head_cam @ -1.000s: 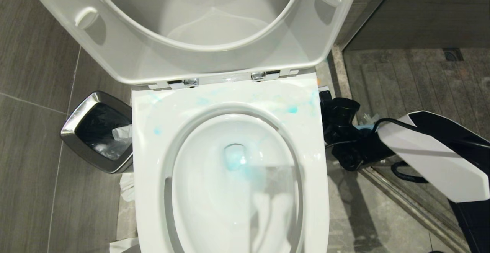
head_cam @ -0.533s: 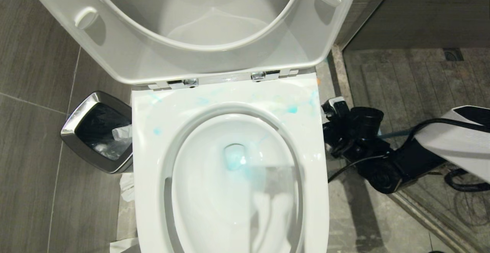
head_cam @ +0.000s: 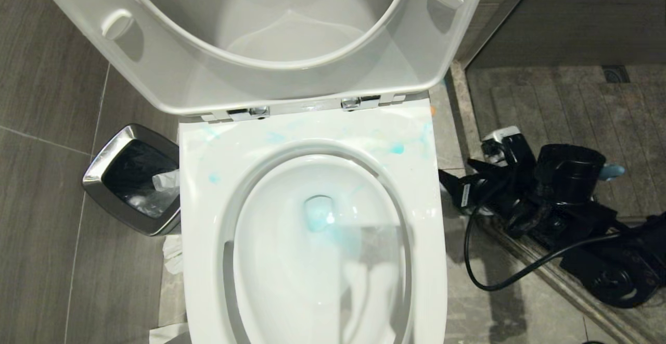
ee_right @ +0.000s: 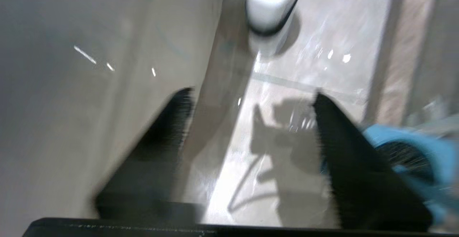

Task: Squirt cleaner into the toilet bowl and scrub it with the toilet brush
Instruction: Scrub the toilet bowl

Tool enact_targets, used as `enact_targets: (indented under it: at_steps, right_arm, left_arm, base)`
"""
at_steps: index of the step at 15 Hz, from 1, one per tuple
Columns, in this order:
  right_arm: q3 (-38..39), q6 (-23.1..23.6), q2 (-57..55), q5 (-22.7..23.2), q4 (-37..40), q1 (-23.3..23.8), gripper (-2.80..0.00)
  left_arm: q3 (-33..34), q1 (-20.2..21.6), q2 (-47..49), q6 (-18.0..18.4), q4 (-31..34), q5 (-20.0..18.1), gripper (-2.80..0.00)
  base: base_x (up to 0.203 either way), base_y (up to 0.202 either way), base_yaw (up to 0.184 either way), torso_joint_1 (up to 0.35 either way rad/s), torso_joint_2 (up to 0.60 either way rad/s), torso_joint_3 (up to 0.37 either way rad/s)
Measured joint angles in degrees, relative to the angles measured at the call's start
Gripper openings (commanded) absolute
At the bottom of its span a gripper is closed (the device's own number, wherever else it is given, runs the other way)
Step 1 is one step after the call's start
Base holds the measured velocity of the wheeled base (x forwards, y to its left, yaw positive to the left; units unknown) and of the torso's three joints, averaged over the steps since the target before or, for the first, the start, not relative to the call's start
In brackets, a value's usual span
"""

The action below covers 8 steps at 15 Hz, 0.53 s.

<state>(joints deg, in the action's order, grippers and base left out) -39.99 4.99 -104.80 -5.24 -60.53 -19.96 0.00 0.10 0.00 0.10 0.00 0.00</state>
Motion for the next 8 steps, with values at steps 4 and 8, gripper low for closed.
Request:
enact_targets:
  at_steps: [4, 8]
  right_arm:
    - [-0.5, 0.21, 8.97, -0.41, 3.94, -0.16, -2.8]
    - [-2.59, 11.12, 17.17, -17.3, 12.04, -1.86, -2.8]
  left_arm:
    - [0.0, -0.03, 0.0, -0.02, 0.03, 0.0, -2.8]
    - [0.0, -0.03, 0.0, 0.0, 0.0, 0.0, -2.8]
  base:
    - [0.0, 0.0, 0.0, 0.0, 0.0, 0.0]
    - [0.0, 0.0, 0.0, 0.0, 0.0, 0.0]
